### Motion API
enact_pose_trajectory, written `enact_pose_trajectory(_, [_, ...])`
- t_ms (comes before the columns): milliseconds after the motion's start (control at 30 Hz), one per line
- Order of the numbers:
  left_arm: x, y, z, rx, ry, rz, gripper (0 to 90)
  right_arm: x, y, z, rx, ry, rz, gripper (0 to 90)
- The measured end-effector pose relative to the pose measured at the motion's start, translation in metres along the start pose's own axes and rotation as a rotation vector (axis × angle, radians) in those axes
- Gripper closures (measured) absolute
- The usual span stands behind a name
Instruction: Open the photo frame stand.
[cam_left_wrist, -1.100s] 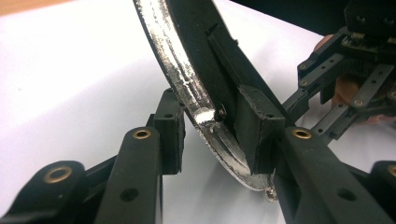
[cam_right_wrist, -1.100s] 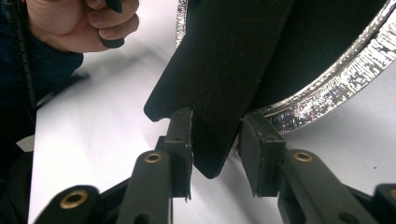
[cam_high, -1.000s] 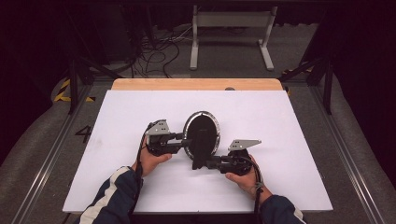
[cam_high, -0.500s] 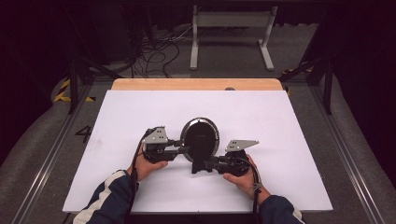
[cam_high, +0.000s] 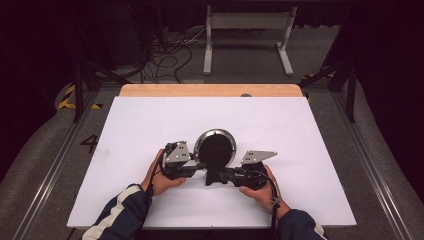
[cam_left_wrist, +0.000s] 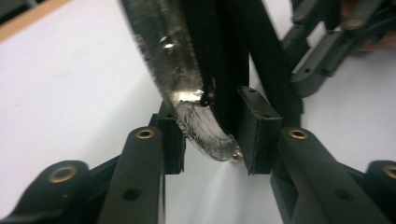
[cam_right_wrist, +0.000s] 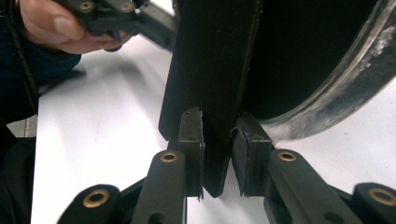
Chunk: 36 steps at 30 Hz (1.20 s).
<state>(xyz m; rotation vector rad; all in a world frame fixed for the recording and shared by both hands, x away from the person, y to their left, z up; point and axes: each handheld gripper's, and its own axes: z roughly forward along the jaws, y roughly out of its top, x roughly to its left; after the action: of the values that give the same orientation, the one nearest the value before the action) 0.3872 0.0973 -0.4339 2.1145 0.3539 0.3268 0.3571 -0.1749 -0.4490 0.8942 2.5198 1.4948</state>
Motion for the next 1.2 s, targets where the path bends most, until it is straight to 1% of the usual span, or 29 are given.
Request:
enact_pose_trajectory(33, [0.001, 0.000, 0.000, -0.003, 0.016, -0.004, 69.6, 0.001, 0.000, 0.000, 0.002, -0.005, -0.006, 75.9])
enact_pose_trajectory(67, [0.001, 0.000, 0.001, -0.005, 0.028, 0.005, 71.1, 0.001, 0.000, 0.000, 0.002, -0.008, -0.008, 75.9])
enact_pose_trajectory(167, [0.002, 0.000, 0.001, -0.008, 0.040, 0.008, 70.7, 0.002, 0.000, 0.001, -0.002, -0.013, -0.013, 75.8])
enact_pose_trajectory(233, [0.001, 0.001, 0.002, -0.003, 0.063, 0.029, 70.7, 0.002, 0.001, 0.000, -0.002, -0.016, -0.016, 75.8])
enact_pose_trajectory(300, [0.001, 0.001, 0.002, -0.002, 0.083, 0.039, 70.7, 0.002, 0.001, 0.000, -0.001, -0.016, -0.021, 75.5])
enact_pose_trajectory(367, [0.002, 0.000, 0.003, -0.003, 0.093, 0.040, 70.9, 0.002, 0.002, 0.000, -0.003, -0.017, -0.019, 75.4])
enact_pose_trajectory(400, [0.001, 0.001, 0.004, 0.001, 0.113, 0.053, 70.8, 0.002, 0.002, 0.000, -0.003, -0.018, -0.019, 75.3])
enact_pose_trajectory(433, [0.001, 0.001, 0.004, 0.001, 0.113, 0.053, 70.9, 0.002, 0.002, 0.000, -0.001, -0.017, -0.020, 75.3])
enact_pose_trajectory(467, [0.002, 0.001, 0.005, 0.008, 0.141, 0.061, 71.3, 0.001, 0.001, 0.000, 0.003, -0.019, -0.019, 75.3])
enact_pose_trajectory(500, [0.002, 0.001, 0.005, 0.008, 0.141, 0.061, 72.0, 0.002, 0.001, 0.001, 0.009, -0.024, -0.022, 75.2])
enact_pose_trajectory(533, [0.004, 0.000, 0.006, 0.012, 0.153, 0.064, 72.0, 0.002, 0.001, 0.001, 0.009, -0.024, -0.022, 75.2])
enact_pose_trajectory(567, [0.006, -0.002, 0.007, 0.007, 0.150, 0.053, 72.6, 0.003, 0.000, 0.002, 0.025, -0.033, -0.034, 74.8])
enact_pose_trajectory(600, [0.006, -0.002, 0.007, 0.007, 0.150, 0.053, 72.5, 0.003, 0.000, 0.002, 0.025, -0.033, -0.034, 74.8])
enact_pose_trajectory(667, [0.006, -0.001, 0.008, 0.012, 0.163, 0.064, 72.1, 0.003, 0.000, 0.003, 0.027, -0.040, -0.043, 74.9])
enact_pose_trajectory(733, [0.007, -0.001, 0.008, 0.009, 0.159, 0.058, 72.0, 0.003, 0.000, 0.004, 0.030, -0.041, -0.045, 75.1])
enact_pose_trajectory(833, [0.007, -0.002, 0.009, 0.008, 0.169, 0.062, 71.4, 0.004, 0.000, 0.004, 0.031, -0.046, -0.048, 75.2])
enact_pose_trajectory(967, [0.007, -0.002, 0.011, 0.015, 0.193, 0.070, 70.8, 0.004, 0.000, 0.006, 0.041, -0.059, -0.062, 75.5])
enact_pose_trajectory(1033, [0.007, -0.002, 0.012, 0.017, 0.199, 0.076, 70.7, 0.004, 0.000, 0.007, 0.048, -0.066, -0.064, 75.8])
enact_pose_trajectory(1200, [0.008, -0.003, 0.013, 0.014, 0.213, 0.069, 69.5, 0.005, -0.001, 0.007, 0.046, -0.070, -0.065, 77.1])
